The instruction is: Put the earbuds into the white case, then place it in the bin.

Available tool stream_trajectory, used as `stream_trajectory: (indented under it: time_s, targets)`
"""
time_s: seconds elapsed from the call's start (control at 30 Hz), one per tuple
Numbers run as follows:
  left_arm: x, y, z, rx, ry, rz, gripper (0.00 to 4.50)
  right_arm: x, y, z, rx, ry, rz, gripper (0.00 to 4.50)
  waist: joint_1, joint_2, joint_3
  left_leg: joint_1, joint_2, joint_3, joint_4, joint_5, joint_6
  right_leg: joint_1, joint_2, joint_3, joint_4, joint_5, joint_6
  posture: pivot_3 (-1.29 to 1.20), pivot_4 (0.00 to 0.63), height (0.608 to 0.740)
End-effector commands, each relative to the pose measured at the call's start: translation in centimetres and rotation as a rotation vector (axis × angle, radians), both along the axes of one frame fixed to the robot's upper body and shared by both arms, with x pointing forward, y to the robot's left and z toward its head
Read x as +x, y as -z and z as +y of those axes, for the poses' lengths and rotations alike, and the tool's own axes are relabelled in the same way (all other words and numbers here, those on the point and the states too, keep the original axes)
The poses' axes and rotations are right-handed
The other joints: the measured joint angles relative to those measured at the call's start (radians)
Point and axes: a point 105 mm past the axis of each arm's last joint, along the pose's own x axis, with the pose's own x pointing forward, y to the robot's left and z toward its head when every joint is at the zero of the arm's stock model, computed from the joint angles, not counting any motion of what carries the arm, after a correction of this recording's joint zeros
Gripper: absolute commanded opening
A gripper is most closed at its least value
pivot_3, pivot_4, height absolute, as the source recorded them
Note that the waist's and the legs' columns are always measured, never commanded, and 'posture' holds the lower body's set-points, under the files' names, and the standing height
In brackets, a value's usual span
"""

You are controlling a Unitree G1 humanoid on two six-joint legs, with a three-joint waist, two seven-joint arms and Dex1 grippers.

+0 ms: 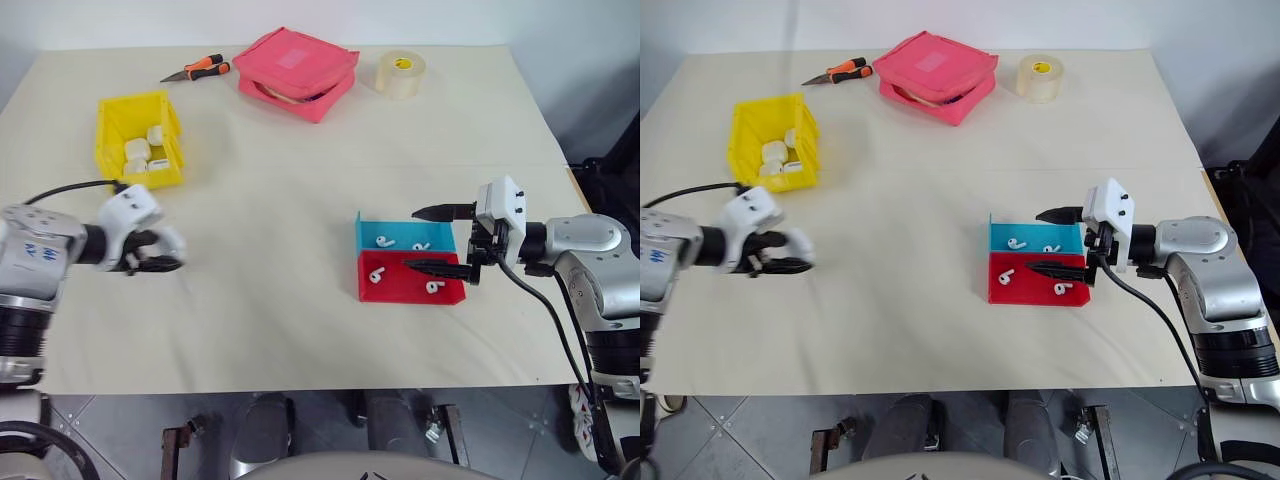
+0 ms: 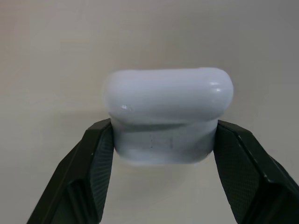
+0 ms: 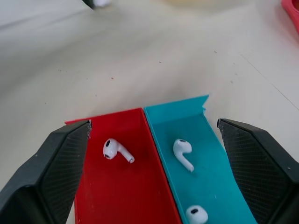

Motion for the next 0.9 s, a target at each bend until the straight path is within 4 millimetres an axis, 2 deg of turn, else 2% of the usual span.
stream_trajectory:
  time_s: [0.03, 0.07, 0.13, 0.23, 0.33, 0.47, 0.77, 0.9]
  targets:
    - [0.3, -1.3, -1.8, -0.027, 0.112, -0.117, 2.79, -0.1, -1.4, -0.6, 0.007, 0.015, -0.047, 4.50, -0.005, 0.000, 0.000, 0.000, 0.000, 0.000, 0.000, 0.000, 0.000, 0.000, 0.000, 0.000, -0.001, 0.000, 0.000, 0.00, 0.150, 0.740]
    - [0.6, -1.5, -2.9, -0.060, 0.159, -0.162, 2.79, -0.1, -1.3, -0.5, 0.007, 0.015, -0.047, 4.50, -0.009, 0.000, 0.000, 0.000, 0.000, 0.001, 0.000, 0.000, 0.000, 0.000, 0.000, 0.000, -0.001, 0.000, 0.000, 0.00, 0.150, 0.740]
    - [1.0, -3.3, -5.8, -0.221, 0.302, -0.310, 2.79, -0.1, -1.3, -0.5, 0.010, 0.018, -0.048, 4.50, -0.010, 0.000, 0.000, 0.000, 0.000, 0.001, 0.000, -0.001, 0.000, 0.000, 0.000, 0.000, -0.002, 0.000, 0.000, 0.00, 0.150, 0.740]
    - [0.7, -5.7, -8.6, -0.415, 0.490, -0.482, 2.79, -0.4, -1.3, -0.5, 0.013, 0.024, -0.050, 4.50, -0.004, -0.001, 0.000, 0.000, 0.000, 0.001, 0.001, 0.000, -0.001, 0.000, 0.000, -0.001, -0.001, 0.001, 0.001, 0.00, 0.150, 0.740]
    - [0.9, -6.0, -10.2, -0.469, 0.569, -0.527, 2.79, -0.9, -1.2, -0.7, 0.014, 0.039, -0.048, 4.50, -0.001, -0.001, 0.000, -0.001, 0.000, 0.001, 0.002, 0.000, -0.001, 0.000, 0.000, -0.001, -0.001, 0.001, 0.002, 0.00, 0.150, 0.740]
    - [1.1, -7.6, -13.2, -0.638, 0.655, -0.581, 2.79, -1.8, -0.9, -1.0, 0.019, 0.068, -0.043, 4.50, 0.000, -0.001, 0.000, -0.001, 0.000, 0.001, 0.003, -0.001, 0.000, 0.001, 0.000, -0.001, -0.003, 0.002, 0.003, 0.00, 0.150, 0.740]
    - [0.2, -7.6, -17.2, -0.749, 0.853, -0.572, 2.79, -3.9, -0.7, -0.9, -0.002, 0.134, -0.045, 4.50, 0.001, -0.001, 0.000, -0.005, 0.000, -0.001, 0.009, -0.002, 0.003, 0.001, 0.001, -0.001, -0.004, 0.003, 0.005, 0.00, 0.150, 0.740]
    - [-0.1, -6.1, -18.9, -0.713, 0.924, -0.547, 2.79, -4.6, -0.6, -0.7, -0.018, 0.176, -0.030, 4.50, 0.002, 0.000, 0.000, -0.009, 0.000, -0.003, 0.013, -0.003, 0.004, 0.001, 0.001, -0.003, -0.005, 0.004, 0.006, 0.00, 0.150, 0.740]
